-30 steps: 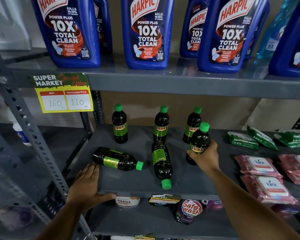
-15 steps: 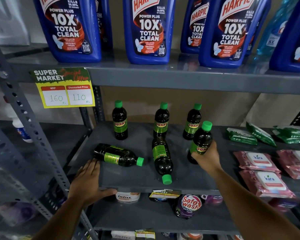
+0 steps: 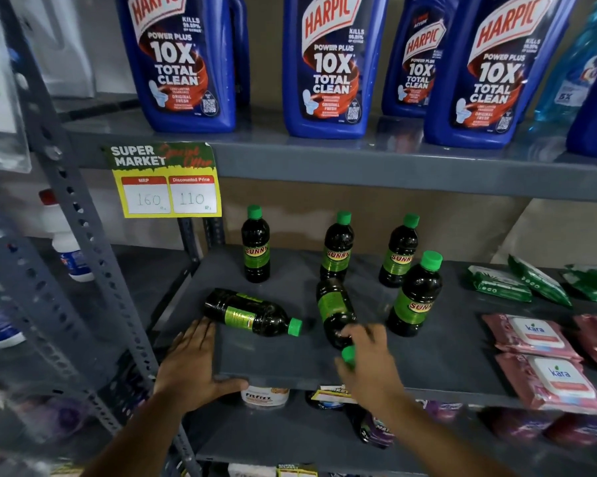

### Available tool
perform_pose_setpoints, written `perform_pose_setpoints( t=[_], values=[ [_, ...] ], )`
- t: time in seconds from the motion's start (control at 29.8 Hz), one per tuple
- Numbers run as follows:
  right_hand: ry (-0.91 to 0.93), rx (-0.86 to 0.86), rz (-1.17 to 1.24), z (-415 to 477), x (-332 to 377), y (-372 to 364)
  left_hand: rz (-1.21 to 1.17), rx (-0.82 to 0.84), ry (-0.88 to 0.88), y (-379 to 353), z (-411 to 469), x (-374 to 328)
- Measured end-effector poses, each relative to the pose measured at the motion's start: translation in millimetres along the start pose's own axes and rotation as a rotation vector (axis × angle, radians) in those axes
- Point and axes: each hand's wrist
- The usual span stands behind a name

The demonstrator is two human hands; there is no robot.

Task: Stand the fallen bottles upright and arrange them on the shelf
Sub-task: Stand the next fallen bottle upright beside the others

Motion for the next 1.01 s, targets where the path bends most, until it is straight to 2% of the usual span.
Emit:
perform_pose_setpoints(
  t=[0.1,0.17,0.34,0.57,0.8,1.01],
  values=[
    [0.125,-0.220,0.001,32.8,12.1,37.0,-0.006,0.007,0.006,-2.2,-0.1,3.0],
    [0.175,-0.273,-0.043,61.8,26.4,60.9,0.005,0.001,0.000,-2.2,0.6,2.3],
    [0.162,-0.147,-0.081,114.7,46.8,78.6,0.033,0.010,0.013,-0.5,-0.6,-1.8],
    [0.088,0.050,-0.029,139.5,34.3,66.1,0.040,0.025,0.003,5.0,-0.3,-5.4],
    [0.020,-0.060,0.041,144.6,43.6,45.2,0.033,0.022,0.021,5.4,-0.4,-4.6],
    [0.044,-0.027,-0.023,142.5,41.3,39.4,0.037,0.035,0.024,6.1,-1.5,-5.3]
  ],
)
Point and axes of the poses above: each hand's wrist, its own z-axis towards the middle knuckle, its own y-axis out of the back of the hand, x = y × z, and after that the axes turned 2 degrees about -x, right-handed
